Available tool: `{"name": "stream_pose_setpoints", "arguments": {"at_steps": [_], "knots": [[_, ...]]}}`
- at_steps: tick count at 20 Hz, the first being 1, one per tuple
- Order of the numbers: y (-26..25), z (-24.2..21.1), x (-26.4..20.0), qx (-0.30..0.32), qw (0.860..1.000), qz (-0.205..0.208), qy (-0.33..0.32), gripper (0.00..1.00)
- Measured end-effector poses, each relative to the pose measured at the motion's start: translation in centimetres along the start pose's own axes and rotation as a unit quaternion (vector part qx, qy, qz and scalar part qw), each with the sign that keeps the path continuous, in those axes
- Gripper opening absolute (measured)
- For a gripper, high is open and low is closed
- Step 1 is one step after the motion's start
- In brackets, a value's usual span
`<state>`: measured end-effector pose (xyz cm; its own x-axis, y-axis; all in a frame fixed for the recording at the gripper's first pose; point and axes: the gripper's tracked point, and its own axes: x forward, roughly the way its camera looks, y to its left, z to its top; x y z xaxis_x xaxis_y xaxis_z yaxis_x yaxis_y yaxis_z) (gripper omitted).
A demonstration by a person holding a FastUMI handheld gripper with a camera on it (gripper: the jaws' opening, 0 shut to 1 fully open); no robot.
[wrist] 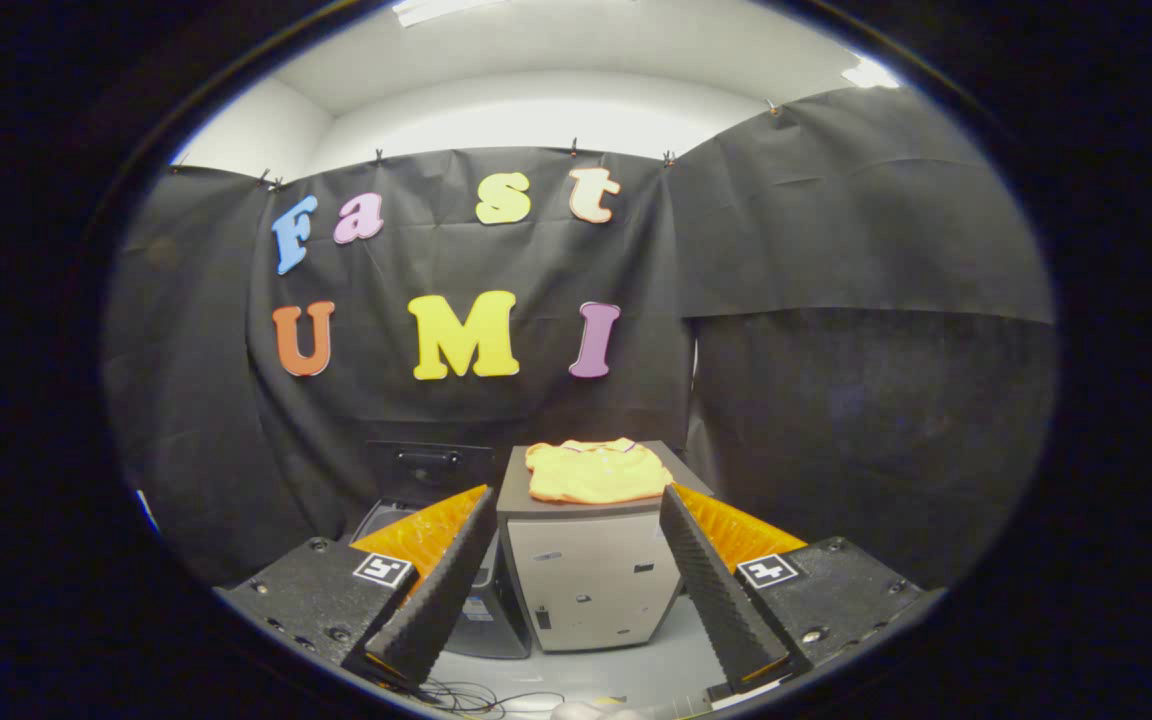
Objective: Put the clothes into the washing machine and then close the washing machine lid.
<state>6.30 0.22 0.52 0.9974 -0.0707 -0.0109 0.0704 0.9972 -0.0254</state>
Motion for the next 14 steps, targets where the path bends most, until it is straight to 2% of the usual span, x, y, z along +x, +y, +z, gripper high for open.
{"name": "stream_pose_setpoints", "arguments": {"at_steps": [7, 14], "knots": [[-0.6, 1.4, 10.2, 0.002, 1.000, -0.009, 0.021, 1.00], [-1.3, 2.4, 25.2, -0.028, 0.997, 0.012, 0.070, 1.00]]}}
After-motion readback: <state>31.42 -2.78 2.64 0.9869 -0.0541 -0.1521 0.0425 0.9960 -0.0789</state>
